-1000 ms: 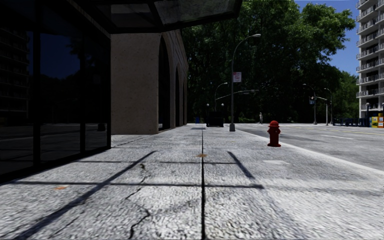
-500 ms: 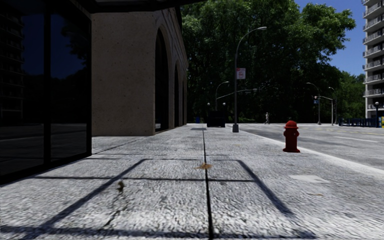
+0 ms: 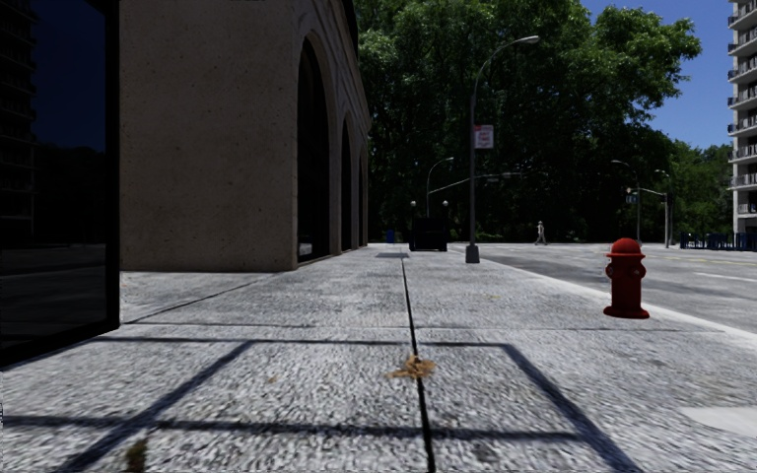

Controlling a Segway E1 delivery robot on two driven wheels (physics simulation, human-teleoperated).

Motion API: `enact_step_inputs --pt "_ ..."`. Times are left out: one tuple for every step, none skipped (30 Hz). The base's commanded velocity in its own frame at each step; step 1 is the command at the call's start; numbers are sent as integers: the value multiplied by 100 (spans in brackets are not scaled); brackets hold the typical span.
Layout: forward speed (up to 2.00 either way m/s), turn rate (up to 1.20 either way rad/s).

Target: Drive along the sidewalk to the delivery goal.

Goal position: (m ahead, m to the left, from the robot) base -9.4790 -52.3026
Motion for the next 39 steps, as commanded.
enact_step_inputs --pt "200 0" --pt "200 0" --pt "200 0" --pt "200 0" --pt "200 0" --pt "200 0" --pt "200 0" --pt "200 0" --pt "200 0" --pt "200 0" --pt "200 0" --pt "200 0" --pt "200 0" --pt "200 0" --pt "200 0" --pt "200 0" --pt "200 0" --pt "200 0" --pt "200 0" --pt "200 0" --pt "200 0" --pt "200 0" --pt "200 0" --pt "200 0" --pt "200 0" --pt "200 0" --pt "200 0" --pt "200 0" --pt "200 0" --pt "200 0" --pt "200 0" --pt "200 0" --pt "200 0" --pt "200 0" --pt "200 0" --pt "200 0" --pt "200 0" --pt "200 0" --pt "200 0"
